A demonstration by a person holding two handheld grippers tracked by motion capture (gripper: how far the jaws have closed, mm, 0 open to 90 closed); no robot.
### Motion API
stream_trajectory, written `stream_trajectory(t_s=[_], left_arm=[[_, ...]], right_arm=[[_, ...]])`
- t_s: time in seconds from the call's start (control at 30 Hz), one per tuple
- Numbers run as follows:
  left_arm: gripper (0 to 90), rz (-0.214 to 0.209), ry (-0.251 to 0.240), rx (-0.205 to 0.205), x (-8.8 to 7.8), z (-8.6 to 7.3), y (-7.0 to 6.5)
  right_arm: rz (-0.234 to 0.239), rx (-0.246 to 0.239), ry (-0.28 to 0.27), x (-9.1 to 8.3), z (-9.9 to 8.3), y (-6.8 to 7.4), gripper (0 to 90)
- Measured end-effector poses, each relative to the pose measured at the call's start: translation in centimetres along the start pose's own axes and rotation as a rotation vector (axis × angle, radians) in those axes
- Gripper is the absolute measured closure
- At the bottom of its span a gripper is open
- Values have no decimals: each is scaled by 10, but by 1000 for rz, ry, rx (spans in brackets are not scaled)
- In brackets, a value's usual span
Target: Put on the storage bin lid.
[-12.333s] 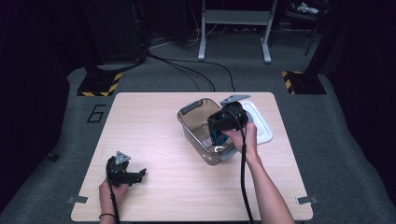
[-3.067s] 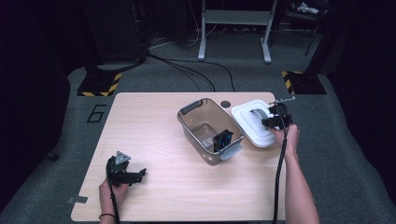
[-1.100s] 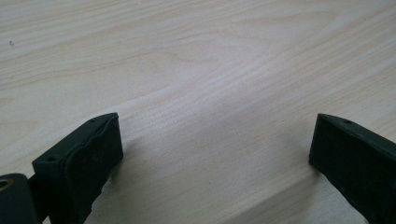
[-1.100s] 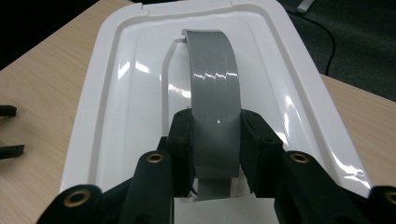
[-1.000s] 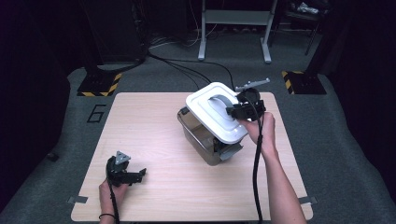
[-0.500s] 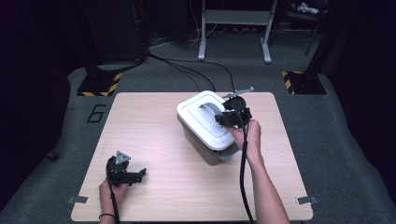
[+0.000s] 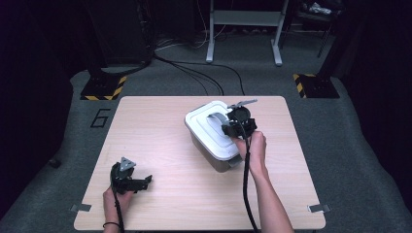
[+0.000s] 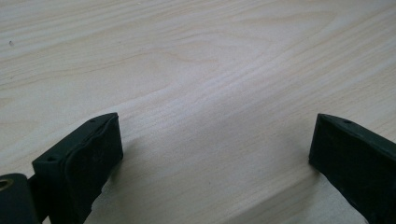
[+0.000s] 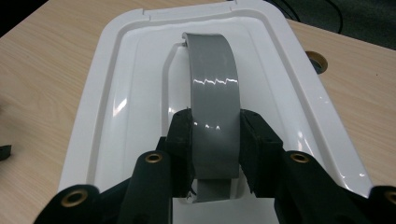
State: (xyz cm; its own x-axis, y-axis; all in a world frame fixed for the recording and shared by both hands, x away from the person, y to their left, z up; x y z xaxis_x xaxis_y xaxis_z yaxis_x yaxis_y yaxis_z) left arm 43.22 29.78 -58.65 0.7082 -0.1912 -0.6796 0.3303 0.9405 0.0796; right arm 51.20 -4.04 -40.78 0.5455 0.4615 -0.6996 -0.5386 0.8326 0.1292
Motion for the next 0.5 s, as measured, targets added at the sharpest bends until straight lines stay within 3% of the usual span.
stream_trajectory(t_s=[0.5], left_arm=[[26, 0, 0, -1, 0, 0, 0]], right_arm=[[1, -13, -10, 6, 5, 3, 658]])
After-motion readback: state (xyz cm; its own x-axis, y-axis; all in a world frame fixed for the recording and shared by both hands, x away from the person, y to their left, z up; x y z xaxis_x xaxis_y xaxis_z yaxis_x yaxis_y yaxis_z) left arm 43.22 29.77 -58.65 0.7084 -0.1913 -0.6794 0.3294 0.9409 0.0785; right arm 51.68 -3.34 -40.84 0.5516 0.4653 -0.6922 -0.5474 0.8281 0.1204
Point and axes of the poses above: each handheld gripper's, and its own axes: x roughly forward along the jaws, z roughly out of its top, y roughly to its left, the point moved 8 cm from there along x, roughly forward along the jaws, and after that the axes turned 7 degrees about z, right-handed, at the moved point
